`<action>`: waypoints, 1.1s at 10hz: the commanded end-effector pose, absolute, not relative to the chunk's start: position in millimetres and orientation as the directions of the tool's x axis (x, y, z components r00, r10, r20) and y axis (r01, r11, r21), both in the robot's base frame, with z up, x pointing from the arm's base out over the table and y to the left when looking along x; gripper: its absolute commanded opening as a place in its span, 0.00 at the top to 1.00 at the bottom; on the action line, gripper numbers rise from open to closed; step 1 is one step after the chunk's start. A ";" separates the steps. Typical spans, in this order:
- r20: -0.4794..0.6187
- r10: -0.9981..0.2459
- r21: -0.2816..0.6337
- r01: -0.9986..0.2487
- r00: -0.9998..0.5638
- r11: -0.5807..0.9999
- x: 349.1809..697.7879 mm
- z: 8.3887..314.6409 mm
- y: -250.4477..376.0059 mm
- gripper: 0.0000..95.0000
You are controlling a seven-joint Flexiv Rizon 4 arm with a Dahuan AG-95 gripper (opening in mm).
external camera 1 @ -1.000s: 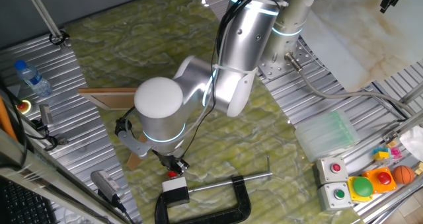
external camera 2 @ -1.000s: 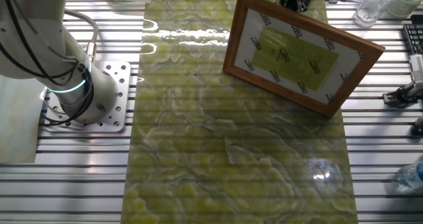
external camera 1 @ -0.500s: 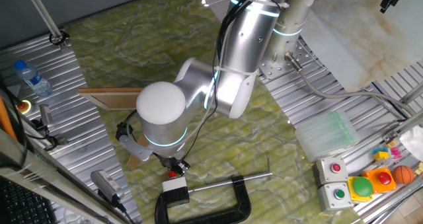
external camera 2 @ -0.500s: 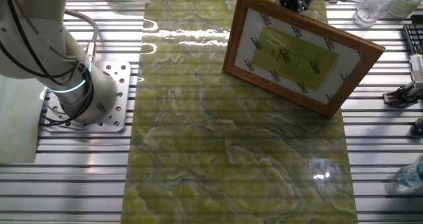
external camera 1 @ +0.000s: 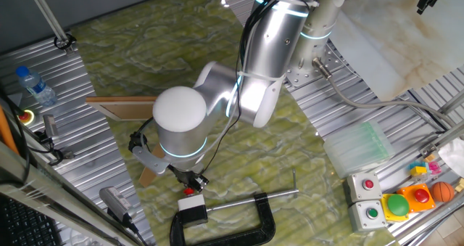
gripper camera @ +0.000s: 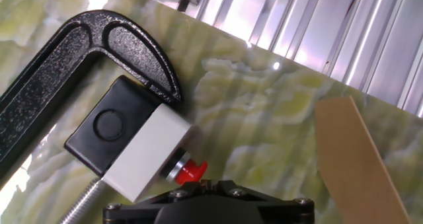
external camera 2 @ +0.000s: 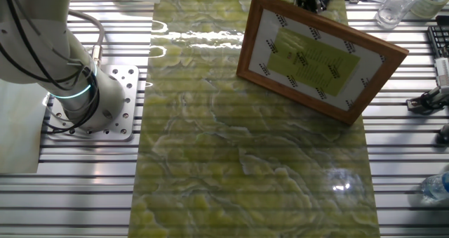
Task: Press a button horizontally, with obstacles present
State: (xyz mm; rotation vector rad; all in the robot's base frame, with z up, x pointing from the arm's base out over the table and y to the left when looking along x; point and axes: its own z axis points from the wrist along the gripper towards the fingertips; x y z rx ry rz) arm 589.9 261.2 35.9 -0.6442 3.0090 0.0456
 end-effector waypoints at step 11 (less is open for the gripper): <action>-0.066 -0.418 0.013 -0.420 -0.906 0.907 593.2 35.0 264.8 1.00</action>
